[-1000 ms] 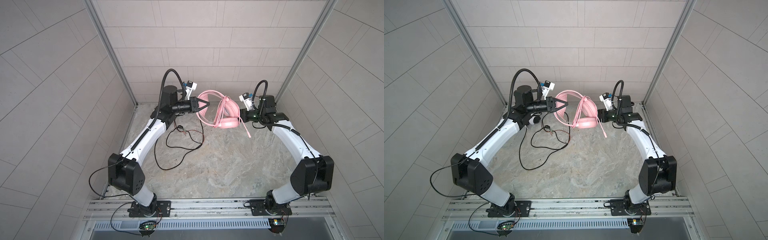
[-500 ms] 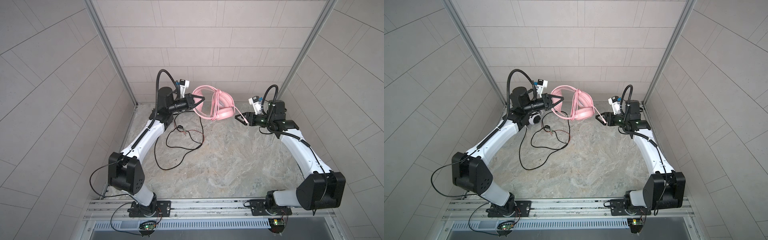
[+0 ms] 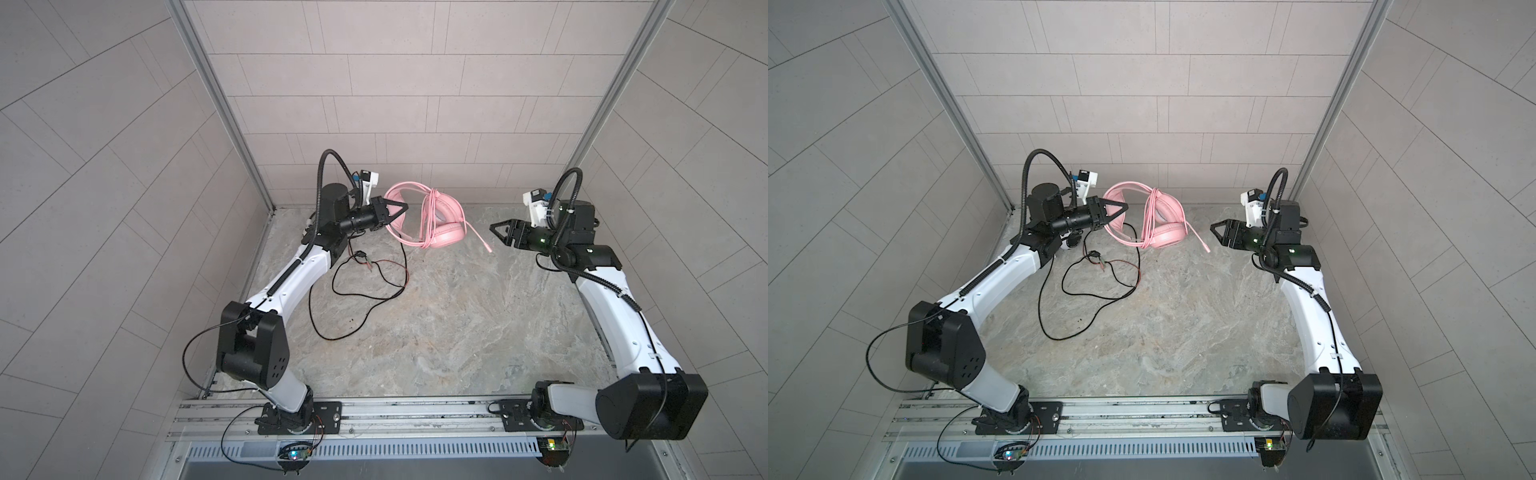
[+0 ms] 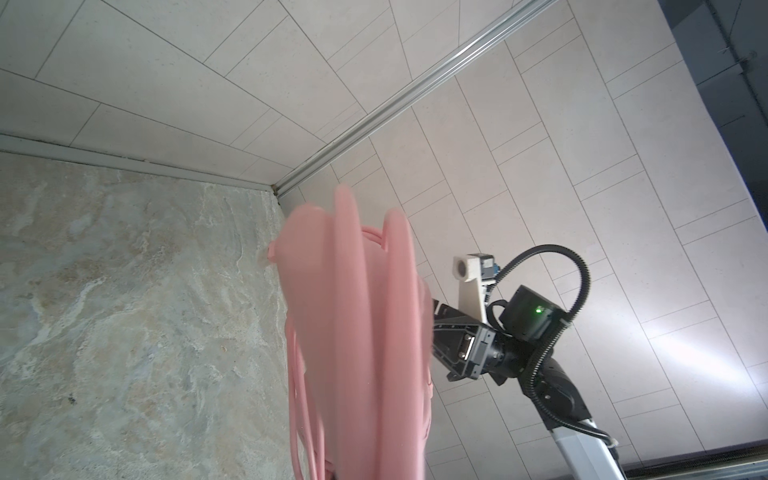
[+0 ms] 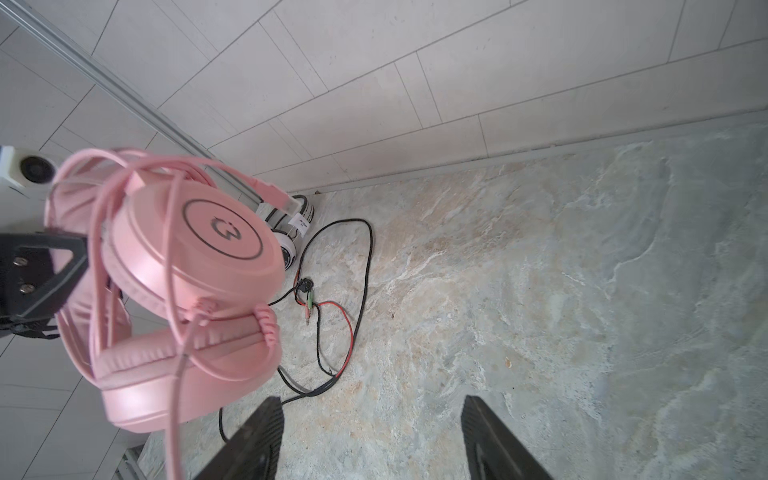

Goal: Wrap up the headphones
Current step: 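Open the right gripper and draw it back from the pink headset, then lower the wrapped pink headset onto the table with the left gripper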

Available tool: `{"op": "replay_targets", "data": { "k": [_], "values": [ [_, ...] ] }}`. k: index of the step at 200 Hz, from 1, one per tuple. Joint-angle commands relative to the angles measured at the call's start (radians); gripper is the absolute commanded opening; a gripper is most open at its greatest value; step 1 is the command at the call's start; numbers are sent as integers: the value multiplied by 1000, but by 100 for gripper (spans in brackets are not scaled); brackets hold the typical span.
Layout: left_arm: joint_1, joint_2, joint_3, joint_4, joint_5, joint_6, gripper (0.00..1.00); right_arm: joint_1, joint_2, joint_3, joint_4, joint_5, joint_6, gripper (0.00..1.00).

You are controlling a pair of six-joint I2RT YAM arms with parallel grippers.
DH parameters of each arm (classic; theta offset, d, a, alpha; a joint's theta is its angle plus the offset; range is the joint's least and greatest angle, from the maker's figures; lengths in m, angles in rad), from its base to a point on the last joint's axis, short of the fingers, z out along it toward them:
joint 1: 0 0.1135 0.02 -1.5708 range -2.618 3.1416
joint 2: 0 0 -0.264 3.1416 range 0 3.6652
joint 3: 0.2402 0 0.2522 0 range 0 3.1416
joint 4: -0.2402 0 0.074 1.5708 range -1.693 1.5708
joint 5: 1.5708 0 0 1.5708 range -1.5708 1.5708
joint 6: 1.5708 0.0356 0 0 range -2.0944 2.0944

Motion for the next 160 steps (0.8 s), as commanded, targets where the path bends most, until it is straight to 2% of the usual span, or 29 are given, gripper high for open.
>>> {"op": "replay_targets", "data": {
  "k": [1,51,84,115,160],
  "values": [
    [-20,14,-13,66,-20,39,0,-1,-40,52,-81,65,-17,69],
    [-121,143,1,78,-151,70,0,-1,-100,34,-143,170,-18,69],
    [-184,296,71,143,-261,11,0,-2,-133,-5,-167,201,-20,68],
    [-241,476,217,221,-338,-69,0,-1,-165,-90,-136,207,35,68],
    [-319,720,512,212,-464,-133,0,-1,-189,-163,-126,197,46,68]
  ]
}}
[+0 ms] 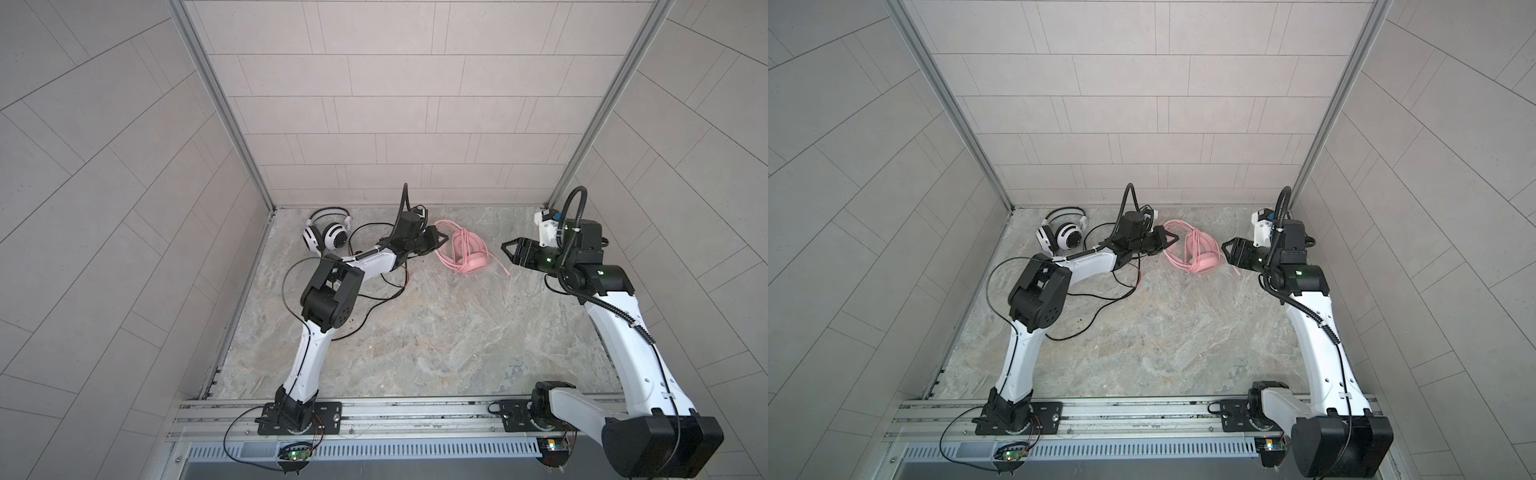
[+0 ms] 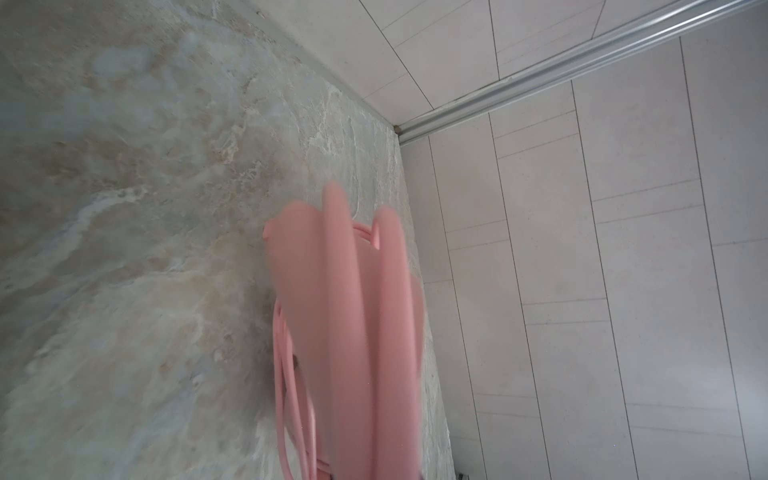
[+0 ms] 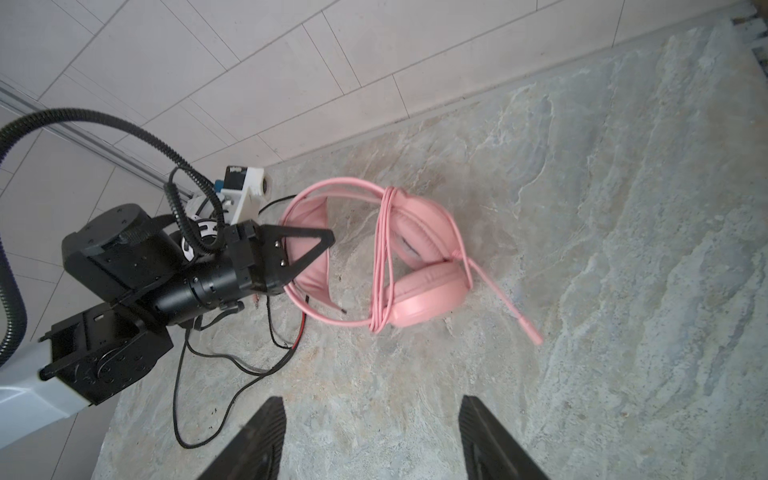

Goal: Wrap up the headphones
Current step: 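Lower the wrapped pink headset onto the table with the left gripper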

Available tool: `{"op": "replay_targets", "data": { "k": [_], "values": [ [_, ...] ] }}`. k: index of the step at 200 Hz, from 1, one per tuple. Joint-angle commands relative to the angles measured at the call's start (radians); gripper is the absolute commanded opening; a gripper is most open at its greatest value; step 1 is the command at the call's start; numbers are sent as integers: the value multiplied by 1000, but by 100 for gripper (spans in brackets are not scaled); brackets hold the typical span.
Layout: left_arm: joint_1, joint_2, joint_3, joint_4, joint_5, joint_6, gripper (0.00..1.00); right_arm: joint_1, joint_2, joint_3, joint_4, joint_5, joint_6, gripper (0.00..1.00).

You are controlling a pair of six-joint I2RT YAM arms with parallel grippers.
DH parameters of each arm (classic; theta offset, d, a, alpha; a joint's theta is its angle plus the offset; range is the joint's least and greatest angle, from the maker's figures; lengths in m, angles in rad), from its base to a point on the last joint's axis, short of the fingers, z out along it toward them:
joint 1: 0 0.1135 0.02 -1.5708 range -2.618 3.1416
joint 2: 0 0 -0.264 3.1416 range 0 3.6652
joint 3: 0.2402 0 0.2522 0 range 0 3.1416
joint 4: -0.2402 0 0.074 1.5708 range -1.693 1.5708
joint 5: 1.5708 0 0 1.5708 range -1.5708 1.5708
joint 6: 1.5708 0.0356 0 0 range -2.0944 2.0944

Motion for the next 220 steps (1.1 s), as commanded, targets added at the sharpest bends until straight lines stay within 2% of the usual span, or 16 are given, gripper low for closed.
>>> {"op": "replay_targets", "data": {
  "k": [1,42,88,106,126,142,167,202,206,220],
  "values": [
    [-41,52,176,137,-78,-62,0,-1,-30,-13,10,12,19,68],
    [-71,264,458,87,-138,-136,0,-1,-66,-24,21,-9,56,67],
    [-107,452,733,-29,-241,-141,0,-1,-96,-13,-19,-10,55,67],
    [-119,511,802,-47,-267,-155,0,-1,-102,-3,-33,-8,48,67],
    [-129,535,811,-53,-285,-165,0,-1,-100,14,-50,1,37,67],
    [-132,534,819,-137,-319,-163,9,-1,-100,19,-48,2,39,67],
    [-121,508,838,-369,-323,-134,31,-1,-90,15,-38,1,40,67],
    [-118,440,763,-449,-313,-57,48,-1,-87,-1,0,-9,61,67],
    [-119,435,758,-459,-312,-48,55,-1,-87,-2,3,-9,64,67],
    [-115,424,761,-518,-311,-15,68,-1,-84,0,1,-13,67,67]
  ]
}}
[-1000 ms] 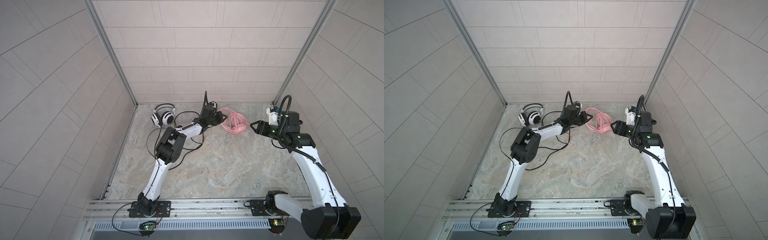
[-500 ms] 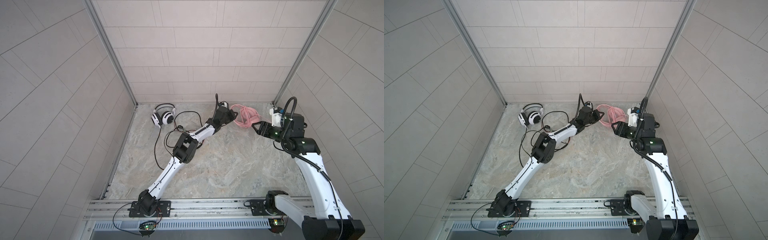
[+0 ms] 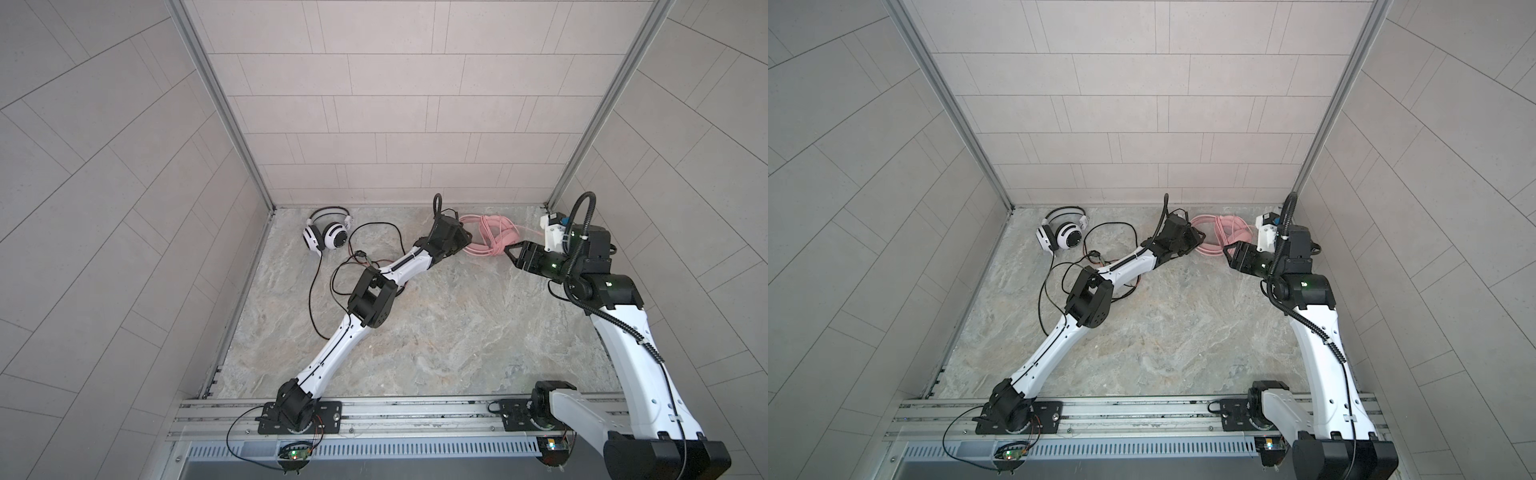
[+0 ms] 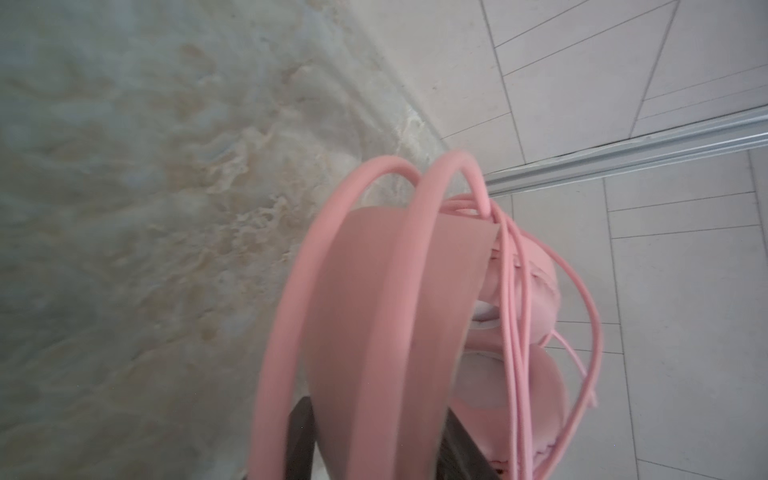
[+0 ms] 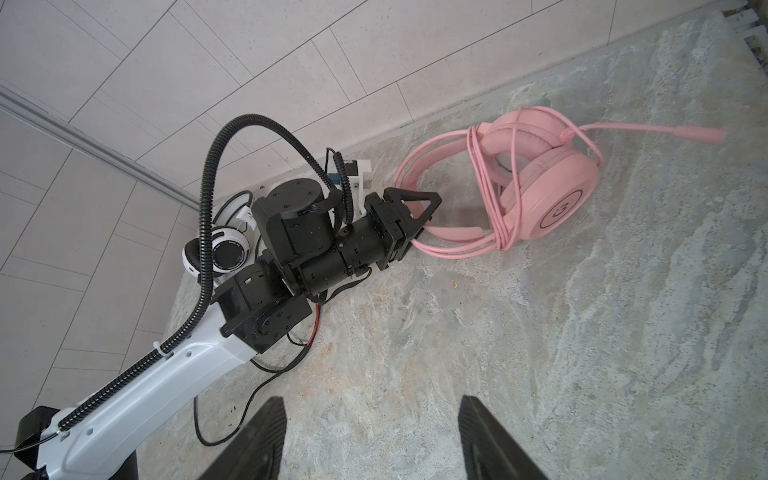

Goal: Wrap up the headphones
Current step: 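Lower the wrapped pink headset onto the table with the left gripper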

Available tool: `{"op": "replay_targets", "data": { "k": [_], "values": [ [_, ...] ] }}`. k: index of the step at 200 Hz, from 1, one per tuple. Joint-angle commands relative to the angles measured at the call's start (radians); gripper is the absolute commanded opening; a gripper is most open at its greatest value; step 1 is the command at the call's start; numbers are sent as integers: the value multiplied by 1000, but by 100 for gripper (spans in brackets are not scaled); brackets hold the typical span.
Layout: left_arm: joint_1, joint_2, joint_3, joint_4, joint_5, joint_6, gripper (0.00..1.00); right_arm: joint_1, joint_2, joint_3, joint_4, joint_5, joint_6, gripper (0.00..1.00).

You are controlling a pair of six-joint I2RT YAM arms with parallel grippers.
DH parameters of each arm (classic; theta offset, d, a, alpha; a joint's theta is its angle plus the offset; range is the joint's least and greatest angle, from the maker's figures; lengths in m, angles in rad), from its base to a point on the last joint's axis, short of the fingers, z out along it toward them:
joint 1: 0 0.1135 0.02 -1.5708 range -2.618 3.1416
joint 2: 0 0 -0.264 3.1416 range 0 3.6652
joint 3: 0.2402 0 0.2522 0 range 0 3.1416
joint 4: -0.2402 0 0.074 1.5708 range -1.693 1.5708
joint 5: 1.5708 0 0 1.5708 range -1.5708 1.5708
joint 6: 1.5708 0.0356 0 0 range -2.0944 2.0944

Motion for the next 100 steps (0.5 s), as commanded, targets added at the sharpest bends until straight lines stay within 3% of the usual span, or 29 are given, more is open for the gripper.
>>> {"op": "replay_targets", "data": {
  "k": [1,19,36,100],
  "values": [
    [4,-89,-11,-115,0,75,69,-1,-1,4,28,-8,16,67],
    [19,-102,2,-216,22,135,92,-1,-10,-2,28,-12,16,67],
    [42,-138,-24,-323,27,194,99,-1,-15,-18,32,1,14,67],
    [76,-368,-174,-468,-7,444,100,-1,14,-69,66,-2,6,67]
  ]
}}
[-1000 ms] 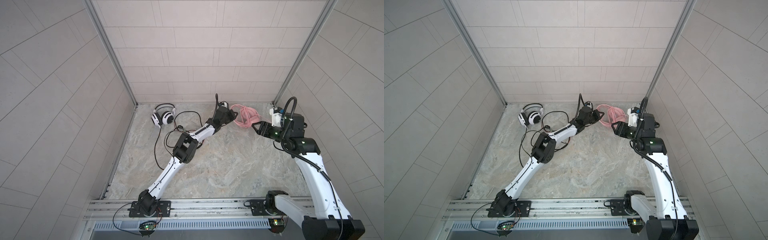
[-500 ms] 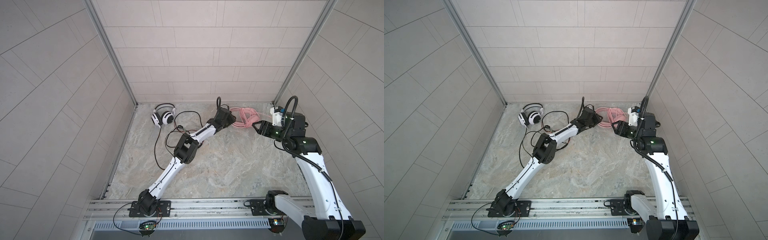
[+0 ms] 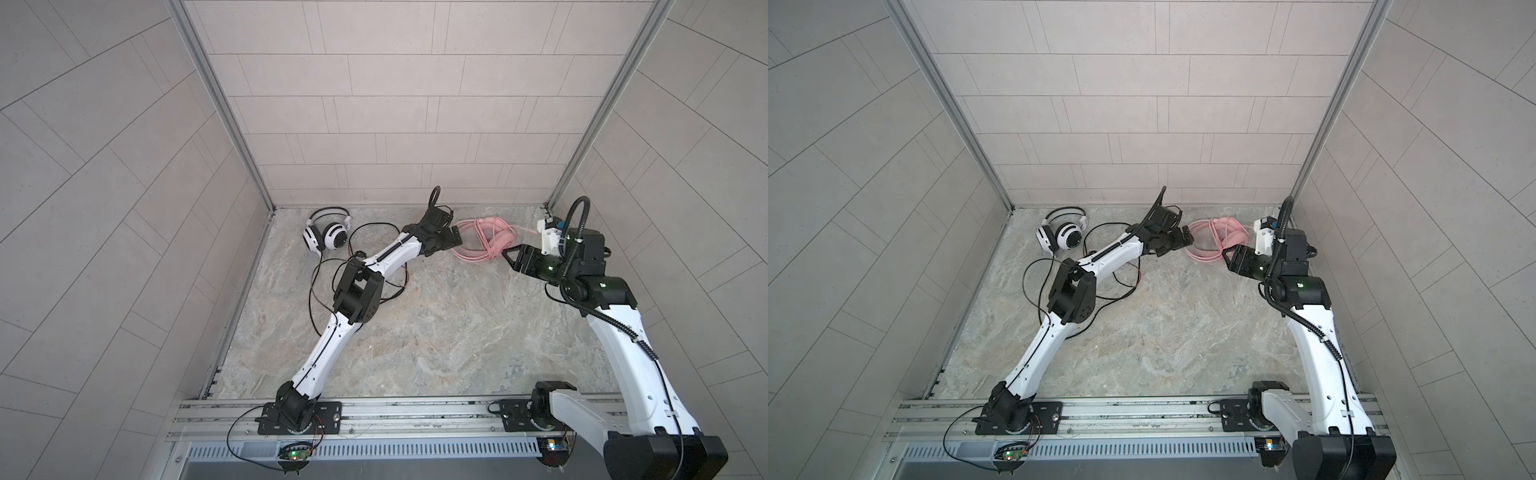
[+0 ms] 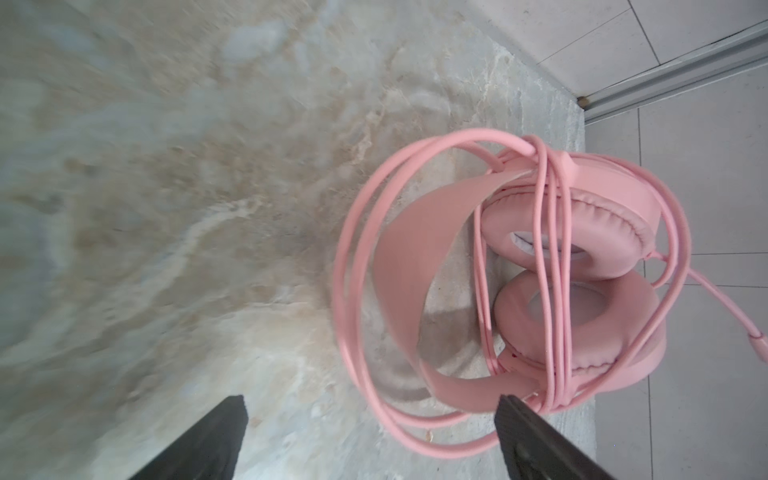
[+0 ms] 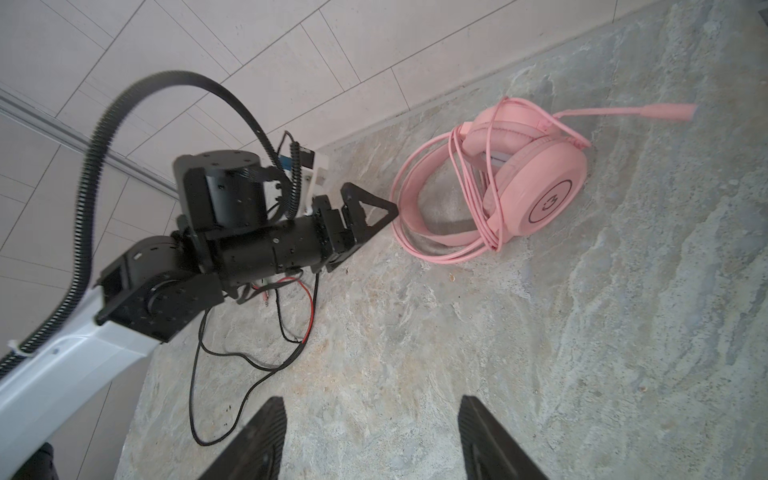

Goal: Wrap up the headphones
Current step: 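Lower the wrapped pink headset onto the table with the left gripper, then release the pink headset with the left gripper while the right gripper moves over it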

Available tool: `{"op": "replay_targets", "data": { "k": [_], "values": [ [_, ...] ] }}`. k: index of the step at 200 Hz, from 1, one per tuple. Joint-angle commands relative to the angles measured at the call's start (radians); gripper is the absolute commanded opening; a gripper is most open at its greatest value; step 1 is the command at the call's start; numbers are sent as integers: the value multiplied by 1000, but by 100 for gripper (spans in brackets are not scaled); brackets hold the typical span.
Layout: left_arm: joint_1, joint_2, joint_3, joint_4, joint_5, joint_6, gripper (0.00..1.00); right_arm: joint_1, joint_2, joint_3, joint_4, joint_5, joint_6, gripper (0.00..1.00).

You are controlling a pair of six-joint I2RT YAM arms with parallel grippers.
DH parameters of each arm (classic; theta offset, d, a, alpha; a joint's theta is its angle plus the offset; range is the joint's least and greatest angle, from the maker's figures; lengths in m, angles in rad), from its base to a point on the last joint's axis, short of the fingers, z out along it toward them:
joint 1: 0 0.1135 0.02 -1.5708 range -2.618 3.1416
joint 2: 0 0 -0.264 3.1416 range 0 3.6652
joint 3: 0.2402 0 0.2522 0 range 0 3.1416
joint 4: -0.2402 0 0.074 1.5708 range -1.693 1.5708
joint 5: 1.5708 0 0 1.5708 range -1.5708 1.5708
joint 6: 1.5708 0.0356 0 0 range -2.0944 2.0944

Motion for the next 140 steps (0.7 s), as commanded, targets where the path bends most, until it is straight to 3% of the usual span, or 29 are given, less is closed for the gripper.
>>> {"op": "replay_targets", "data": {
  "k": [1,23,42,82,140],
  "values": [
    [9,-134,-43,-80,-26,151,100,-1,4,-8,25,1,2,67],
    [10,-246,-127,-84,-54,237,100,-1,20,-12,3,51,-38,67],
    [18,-376,-297,-12,-64,275,100,0,65,7,-28,106,-72,67],
    [94,-639,-679,211,2,221,100,1,262,93,-24,127,-103,65],
    [222,-904,-1013,333,78,171,100,9,620,391,-65,202,-150,59]
  ]
}}
